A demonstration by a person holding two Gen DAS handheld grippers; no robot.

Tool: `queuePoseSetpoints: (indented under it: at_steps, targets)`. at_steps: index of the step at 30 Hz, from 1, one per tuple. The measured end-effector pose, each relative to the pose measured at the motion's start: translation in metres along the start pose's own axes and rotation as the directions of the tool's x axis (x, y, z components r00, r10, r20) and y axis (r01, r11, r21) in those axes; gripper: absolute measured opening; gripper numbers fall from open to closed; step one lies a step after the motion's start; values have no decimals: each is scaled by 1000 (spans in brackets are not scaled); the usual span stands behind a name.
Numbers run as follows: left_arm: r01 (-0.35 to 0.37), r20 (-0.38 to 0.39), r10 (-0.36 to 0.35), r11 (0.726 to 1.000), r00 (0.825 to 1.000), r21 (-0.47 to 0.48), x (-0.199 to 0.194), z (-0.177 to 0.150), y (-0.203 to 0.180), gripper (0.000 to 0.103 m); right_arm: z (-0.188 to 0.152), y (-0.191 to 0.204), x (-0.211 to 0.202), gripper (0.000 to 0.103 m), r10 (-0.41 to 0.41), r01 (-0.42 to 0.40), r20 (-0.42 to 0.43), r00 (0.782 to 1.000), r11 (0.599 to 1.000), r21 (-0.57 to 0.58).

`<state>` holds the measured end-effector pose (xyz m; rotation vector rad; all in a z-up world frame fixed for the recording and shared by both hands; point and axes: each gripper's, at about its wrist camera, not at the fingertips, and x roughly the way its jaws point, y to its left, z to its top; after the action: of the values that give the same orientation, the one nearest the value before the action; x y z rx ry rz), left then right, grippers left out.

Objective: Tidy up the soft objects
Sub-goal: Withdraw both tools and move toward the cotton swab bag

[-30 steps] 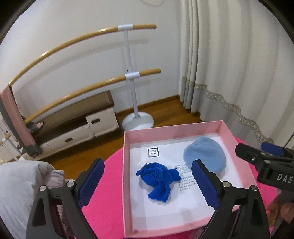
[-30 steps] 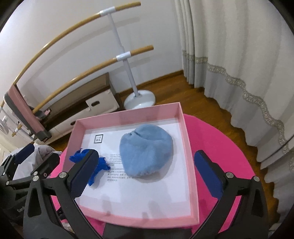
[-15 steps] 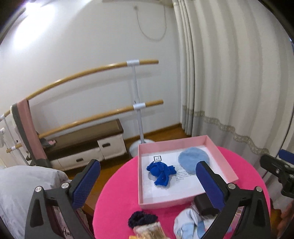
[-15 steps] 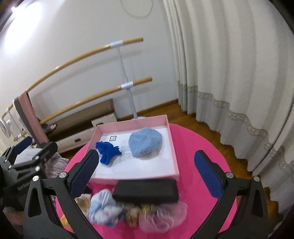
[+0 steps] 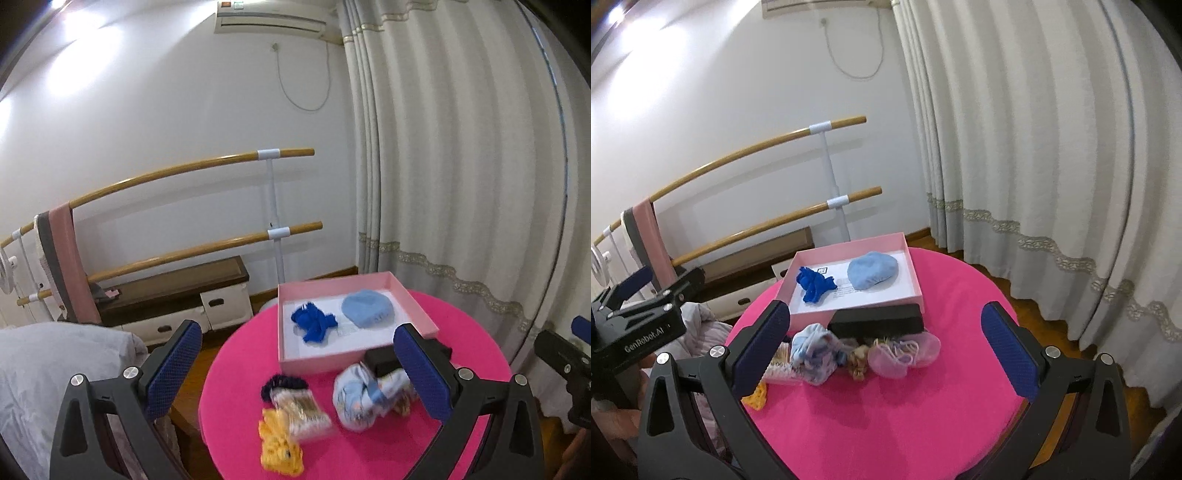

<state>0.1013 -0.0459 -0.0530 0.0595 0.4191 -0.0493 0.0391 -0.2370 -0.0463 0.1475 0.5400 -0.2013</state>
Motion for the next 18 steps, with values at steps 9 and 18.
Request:
queuePoseSetpoints:
  at_steps: [9, 18]
  targets:
    - [-14, -27, 14, 1000, 1000, -5, -58, -26, 4, 103, -27, 13, -28, 103, -19, 20, 26, 999, 999, -29]
    - [-12, -31, 12, 1000, 999, -16, -60, -5, 6, 103, -33, 20, -35, 103, -16, 17, 29, 999, 999, -45]
